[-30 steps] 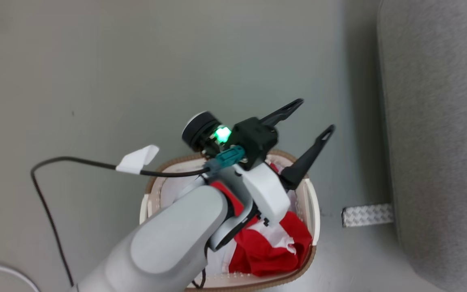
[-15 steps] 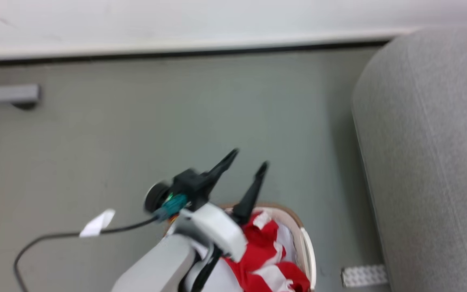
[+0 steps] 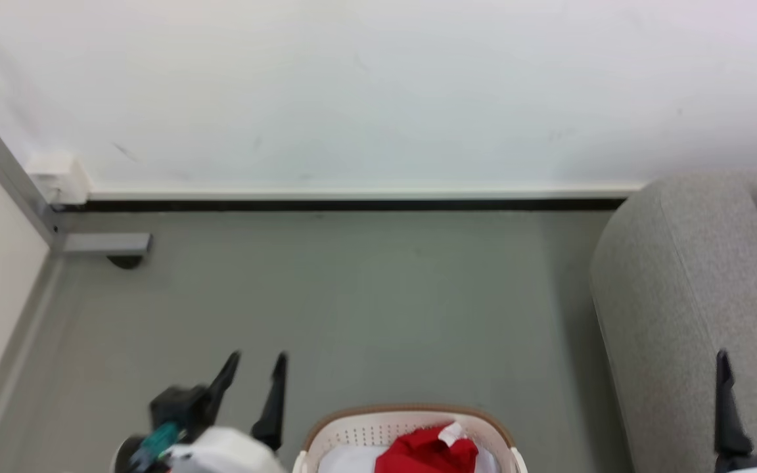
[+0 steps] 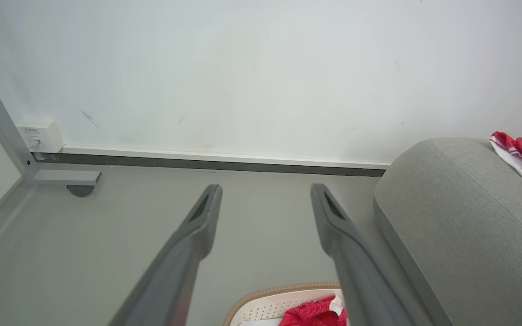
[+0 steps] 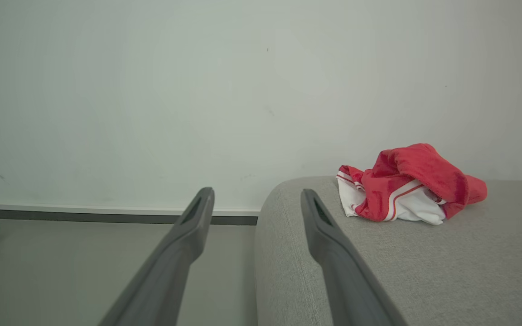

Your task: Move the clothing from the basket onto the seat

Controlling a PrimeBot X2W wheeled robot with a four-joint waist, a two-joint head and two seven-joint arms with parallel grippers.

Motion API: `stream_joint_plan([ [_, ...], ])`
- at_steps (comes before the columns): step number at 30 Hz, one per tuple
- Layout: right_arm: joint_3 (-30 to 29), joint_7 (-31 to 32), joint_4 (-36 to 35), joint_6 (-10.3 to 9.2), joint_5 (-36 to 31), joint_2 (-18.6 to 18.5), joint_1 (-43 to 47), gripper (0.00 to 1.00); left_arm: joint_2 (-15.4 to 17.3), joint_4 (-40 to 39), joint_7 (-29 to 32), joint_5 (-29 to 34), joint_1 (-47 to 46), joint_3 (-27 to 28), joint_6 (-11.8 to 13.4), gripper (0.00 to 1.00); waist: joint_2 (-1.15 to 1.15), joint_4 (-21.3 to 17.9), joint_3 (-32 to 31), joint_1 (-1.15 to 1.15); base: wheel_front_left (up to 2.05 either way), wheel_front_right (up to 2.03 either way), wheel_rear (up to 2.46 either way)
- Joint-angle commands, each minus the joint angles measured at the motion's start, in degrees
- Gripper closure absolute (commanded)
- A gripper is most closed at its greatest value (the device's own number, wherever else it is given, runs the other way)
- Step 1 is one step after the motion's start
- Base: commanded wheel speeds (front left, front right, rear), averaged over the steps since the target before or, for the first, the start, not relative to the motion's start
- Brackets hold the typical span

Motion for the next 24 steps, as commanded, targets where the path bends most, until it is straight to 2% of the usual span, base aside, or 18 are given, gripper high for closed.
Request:
stream_joint_plan([
  [1,0.25,0.05,-0.33,-0.14,-0.91,0.48,1.83,0.0,0.22,-0.53,-0.02,1.08,3.1,1.96,-0.03,0.0,0.0,0.9,-2.13,0.02,0.0,0.0,0.0],
  [7,2.68,0.06,-0.51,-0.14,-4.56,1.68,6.3,0.0,-1.49,-2.07,-0.03,4.96,9.91,10.09,-3.39,0.0,0.0,1.33,-3.87,0.02,0.0,0.0,0.0],
  [13,3.67,0.06,0.09,-0.14,-1.7,1.85,8.2,0.0,-3.81,-1.28,-0.04,9.0,14.02,16.6,-7.09,0.0,0.0,1.26,-5.22,0.02,0.0,0.0,0.0],
  [17,3.63,0.06,0.32,-0.14,-0.84,1.86,8.26,0.0,-5.39,-0.74,-0.05,11.31,14.9,19.97,-9.48,0.0,0.0,1.45,-5.41,0.02,0.0,0.0,0.0],
  [24,3.72,0.06,0.53,-0.14,-0.75,1.87,7.79,0.0,-8.09,-0.02,-0.05,14.81,15.04,23.99,-12.13,0.0,0.0,1.49,-5.31,0.02,0.0,0.0,0.0],
])
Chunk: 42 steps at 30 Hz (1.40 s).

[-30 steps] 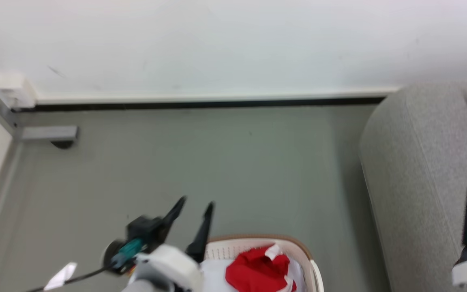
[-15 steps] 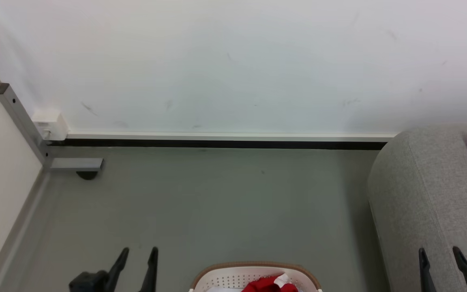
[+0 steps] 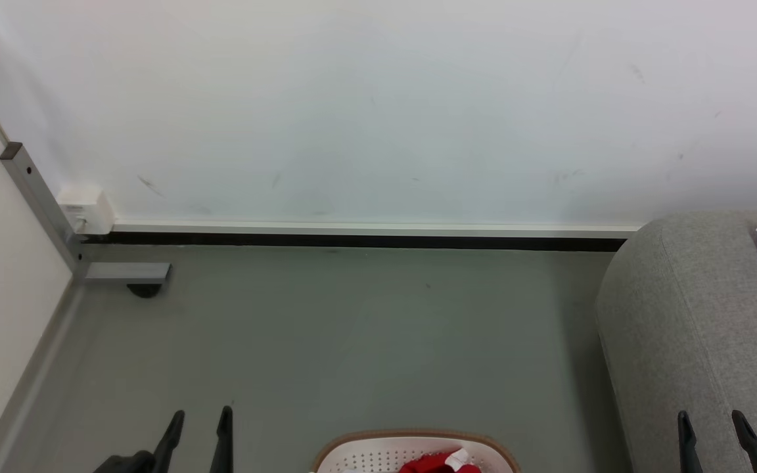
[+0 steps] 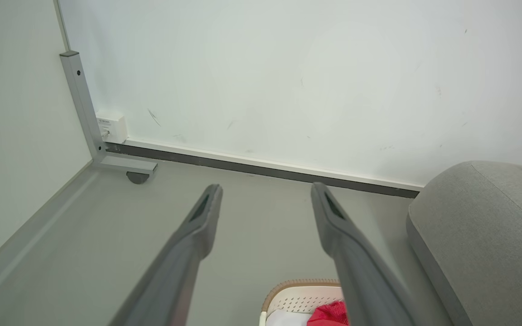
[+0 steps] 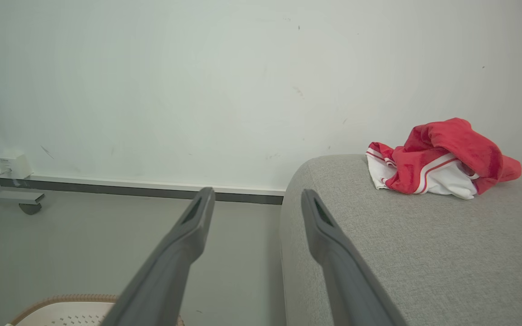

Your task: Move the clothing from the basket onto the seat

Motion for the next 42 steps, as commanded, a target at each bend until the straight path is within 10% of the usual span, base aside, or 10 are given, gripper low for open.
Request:
stream_joint_plan([
  [1,-0.02,0.06,0.02,-0.13,0.18,-0.03,0.01,0.0,-0.17,0.21,-0.03,0.66,0.63,0.41,-0.35,0.0,0.0,-0.04,0.04,0.0,0.0,0.0,0.0],
  [17,-1.08,0.05,-1.96,-0.12,-1.7,-0.05,-3.27,0.0,-4.54,0.47,-0.03,5.01,-3.44,2.15,-4.69,0.0,0.0,-5.97,3.4,0.0,0.0,0.0,0.0],
  [28,-3.38,0.05,-6.22,-0.13,-2.06,-0.02,-7.42,0.0,-5.41,11.85,1.11,7.18,-14.65,-6.81,-6.12,0.0,0.0,-14.3,10.76,0.0,0.0,0.0,0.0],
  [42,-4.83,0.06,-10.31,-0.13,-1.43,-0.03,-11.62,0.0,-5.62,33.37,15.86,0.83,-30.86,-22.47,-6.77,0.0,0.0,-15.46,23.94,0.0,0.0,0.0,0.0],
])
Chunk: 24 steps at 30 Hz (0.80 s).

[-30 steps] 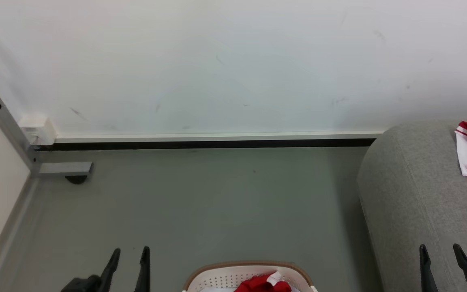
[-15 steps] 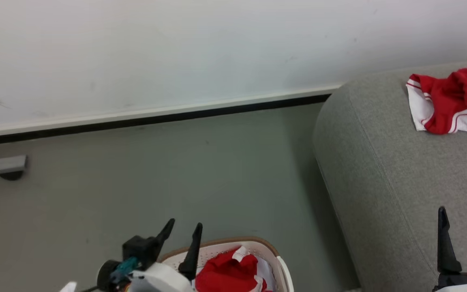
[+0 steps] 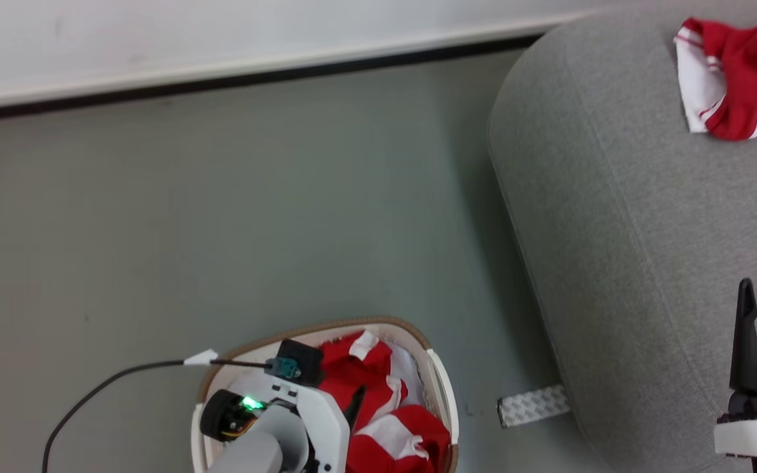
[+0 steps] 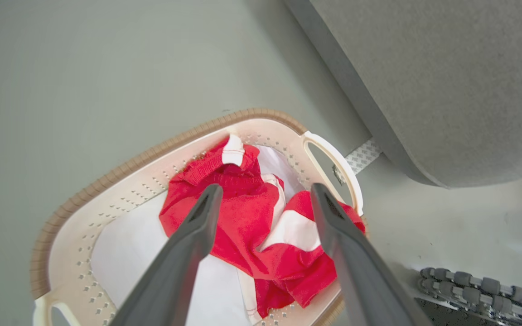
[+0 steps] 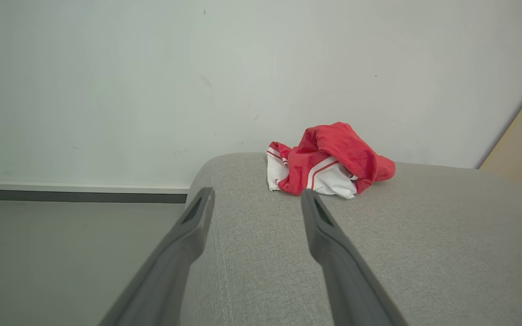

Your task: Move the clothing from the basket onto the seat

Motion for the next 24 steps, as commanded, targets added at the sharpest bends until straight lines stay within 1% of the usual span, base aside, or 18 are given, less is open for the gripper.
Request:
stream_joint_plan([
  [1,-0.21,0.06,-0.77,-0.13,0.39,-0.04,-1.24,0.0,0.32,1.12,1.11,-1.76,-1.32,-1.51,-0.18,0.0,0.0,-0.26,3.56,-0.02,0.0,0.0,0.0],
  [3,-0.26,0.06,-1.48,-0.12,0.71,-0.02,-2.14,0.0,0.32,2.38,2.16,-3.92,-2.83,-3.96,-0.15,0.0,0.0,-0.21,5.61,-0.02,0.0,0.0,0.0],
  [5,-0.16,0.06,-2.08,-0.13,0.83,-0.08,-2.74,0.0,0.36,3.87,2.27,-4.66,-4.18,-6.1,0.49,0.0,0.0,-0.15,7.46,-0.02,0.0,0.0,0.0],
  [9,-0.82,0.06,-3.5,-0.13,1.03,-0.47,-3.84,0.0,0.32,6.28,1.06,-7.0,-7.28,-9.37,1.12,0.0,0.0,0.11,11.4,-0.02,0.0,0.0,0.0],
  [13,-1.56,0.06,-5.07,-0.13,1.48,-0.46,-4.8,0.0,0.36,8.98,0.15,-9.03,-10.21,-11.41,1.84,0.0,0.0,0.63,14.81,-0.02,0.0,0.0,0.0],
  [17,-0.92,0.06,-6.34,-0.13,1.6,-0.56,-5.05,0.0,0.33,11.78,0.3,-10.43,-13.71,-13.13,2.28,0.0,0.0,1.13,18.27,-0.02,0.0,0.0,0.0],
  [22,-0.96,0.06,-8.17,-0.13,2.29,-0.53,-6.16,0.0,0.33,14.02,1.48,-11.7,-17.6,-15.32,1.67,0.0,0.0,1.69,22.76,-0.02,0.0,0.0,0.0],
  [24,-0.77,0.06,-8.44,-0.13,3.73,-0.44,-6.85,0.0,0.32,14.78,2.03,-12.38,-18.96,-16.03,1.62,0.0,0.0,1.82,24.55,-0.02,0.0,0.0,0.0],
])
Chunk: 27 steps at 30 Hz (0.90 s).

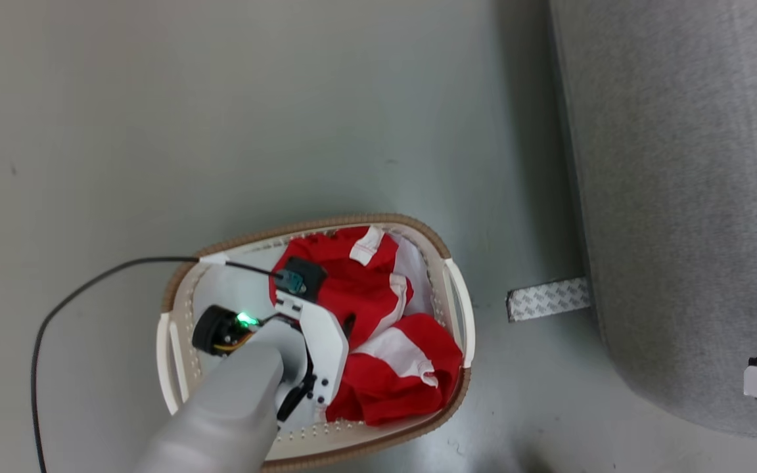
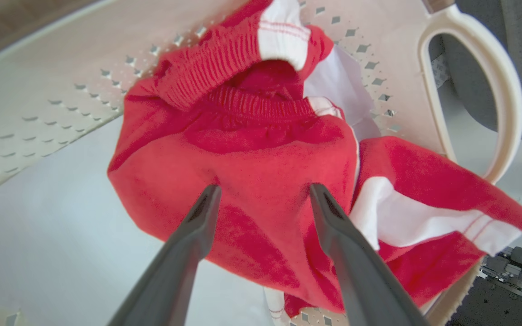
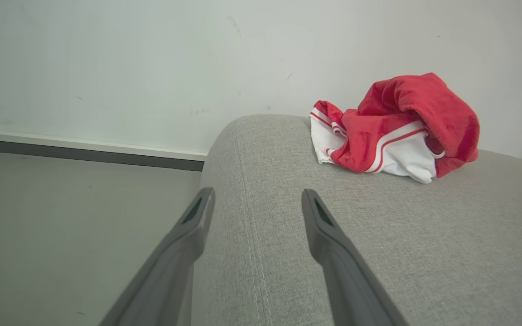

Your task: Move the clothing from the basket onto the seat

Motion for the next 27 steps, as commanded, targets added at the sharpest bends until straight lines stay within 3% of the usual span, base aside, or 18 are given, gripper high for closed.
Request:
stream_joint_plan([
  [1,-0.08,0.05,-0.61,-0.14,1.42,-0.04,-1.4,0.0,0.34,0.65,0.36,-0.63,-1.58,-0.54,-0.09,0.0,0.0,0.56,3.33,-0.01,0.0,0.0,0.0],
  [13,-1.98,0.06,-4.95,-0.15,4.21,-1.6,-2.95,0.0,0.35,1.41,1.14,-2.39,-5.97,-5.77,0.36,0.0,0.0,2.34,10.66,-0.01,0.0,0.0,0.0],
  [14,-2.13,0.06,-5.22,-0.15,4.35,-1.77,-2.78,0.0,0.35,1.29,0.72,-2.55,-6.12,-6.27,0.59,0.11,0.0,2.54,10.96,-0.01,0.0,0.0,0.0],
  [16,-2.44,0.05,-5.61,-0.15,4.48,-2.03,-2.34,0.0,0.35,1.12,-0.26,-2.88,-6.44,-7.06,1.2,1.0,0.0,2.97,11.35,-0.01,0.0,0.0,0.0],
  [27,-1.26,0.06,-4.21,-0.15,3.92,-2.8,-3.09,0.0,0.33,-0.17,-5.25,-8.26,-5.78,-8.98,0.5,1.0,0.0,4.07,7.36,-0.01,0.0,0.0,0.0],
])
